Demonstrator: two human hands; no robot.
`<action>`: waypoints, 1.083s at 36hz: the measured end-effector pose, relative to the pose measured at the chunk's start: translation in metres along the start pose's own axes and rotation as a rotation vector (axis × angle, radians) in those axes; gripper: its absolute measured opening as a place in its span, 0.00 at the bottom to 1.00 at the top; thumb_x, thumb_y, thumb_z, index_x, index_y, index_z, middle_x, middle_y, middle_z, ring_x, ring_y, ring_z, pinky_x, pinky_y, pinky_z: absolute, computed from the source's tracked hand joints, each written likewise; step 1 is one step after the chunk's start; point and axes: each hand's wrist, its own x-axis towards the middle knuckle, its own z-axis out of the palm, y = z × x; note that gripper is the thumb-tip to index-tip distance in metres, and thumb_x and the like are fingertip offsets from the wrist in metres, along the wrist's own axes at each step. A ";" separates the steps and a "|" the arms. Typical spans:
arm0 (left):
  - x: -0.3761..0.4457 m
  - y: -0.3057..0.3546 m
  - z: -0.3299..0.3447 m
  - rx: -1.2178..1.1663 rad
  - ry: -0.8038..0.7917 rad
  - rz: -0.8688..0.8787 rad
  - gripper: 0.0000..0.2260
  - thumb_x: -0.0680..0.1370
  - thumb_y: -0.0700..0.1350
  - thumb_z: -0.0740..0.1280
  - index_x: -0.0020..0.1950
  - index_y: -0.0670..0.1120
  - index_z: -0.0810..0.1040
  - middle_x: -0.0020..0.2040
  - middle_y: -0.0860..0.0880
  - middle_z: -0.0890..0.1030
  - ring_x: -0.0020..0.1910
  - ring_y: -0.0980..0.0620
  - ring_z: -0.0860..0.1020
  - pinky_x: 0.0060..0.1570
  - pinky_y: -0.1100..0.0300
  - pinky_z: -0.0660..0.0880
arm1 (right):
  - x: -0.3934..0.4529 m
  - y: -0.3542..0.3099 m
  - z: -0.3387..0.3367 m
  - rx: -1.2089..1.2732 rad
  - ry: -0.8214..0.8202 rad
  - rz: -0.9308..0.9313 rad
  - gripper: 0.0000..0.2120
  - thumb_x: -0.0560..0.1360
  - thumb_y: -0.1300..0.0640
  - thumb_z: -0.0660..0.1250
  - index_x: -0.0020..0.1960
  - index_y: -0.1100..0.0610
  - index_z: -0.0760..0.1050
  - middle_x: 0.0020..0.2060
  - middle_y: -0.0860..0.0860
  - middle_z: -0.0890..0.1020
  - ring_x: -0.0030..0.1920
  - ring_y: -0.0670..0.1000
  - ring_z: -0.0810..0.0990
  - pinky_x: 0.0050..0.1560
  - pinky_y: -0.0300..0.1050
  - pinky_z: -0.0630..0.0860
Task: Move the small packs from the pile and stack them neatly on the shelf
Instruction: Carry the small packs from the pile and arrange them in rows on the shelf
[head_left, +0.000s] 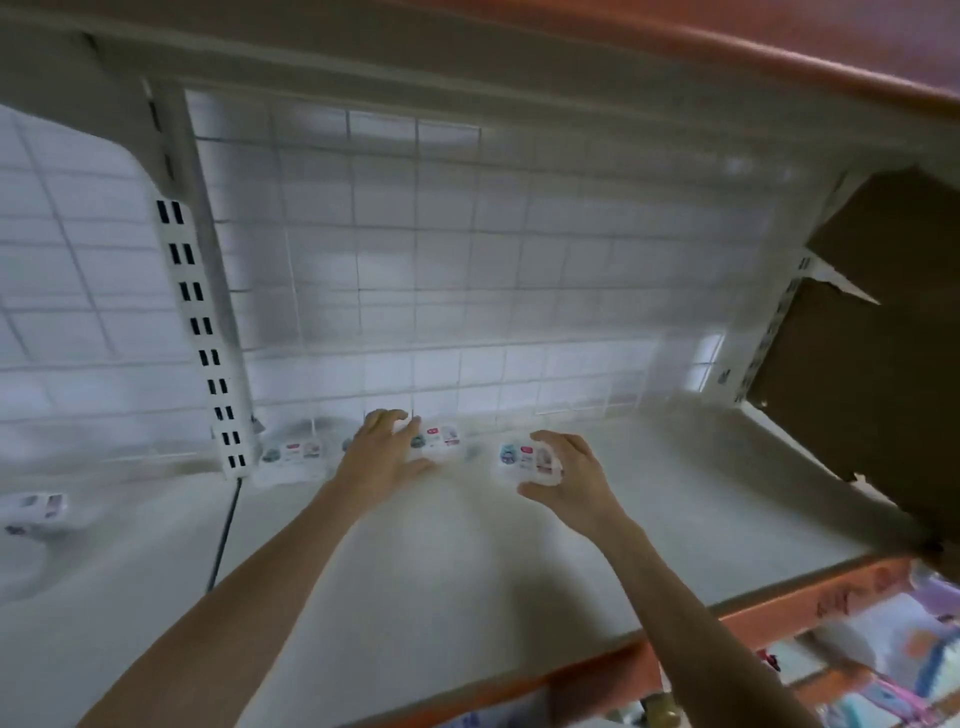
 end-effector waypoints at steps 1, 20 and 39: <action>0.000 -0.001 0.004 0.001 0.010 -0.016 0.34 0.70 0.66 0.59 0.63 0.41 0.75 0.63 0.39 0.74 0.63 0.38 0.69 0.62 0.49 0.67 | 0.010 0.003 0.002 -0.003 -0.025 -0.009 0.30 0.69 0.55 0.74 0.67 0.54 0.67 0.63 0.52 0.68 0.59 0.50 0.70 0.54 0.31 0.62; 0.012 0.025 0.021 0.172 -0.016 -0.347 0.24 0.78 0.56 0.60 0.72 0.49 0.63 0.69 0.49 0.67 0.68 0.48 0.63 0.68 0.57 0.55 | 0.084 0.036 0.044 -0.150 -0.101 -0.318 0.22 0.75 0.56 0.63 0.69 0.53 0.68 0.65 0.54 0.68 0.67 0.56 0.65 0.63 0.46 0.67; -0.056 0.055 -0.064 0.199 -0.032 -0.337 0.24 0.77 0.55 0.61 0.71 0.48 0.64 0.68 0.48 0.69 0.66 0.50 0.66 0.62 0.56 0.65 | -0.003 -0.025 -0.012 -0.116 -0.344 -0.509 0.28 0.78 0.47 0.60 0.74 0.52 0.56 0.72 0.50 0.63 0.71 0.51 0.61 0.67 0.47 0.61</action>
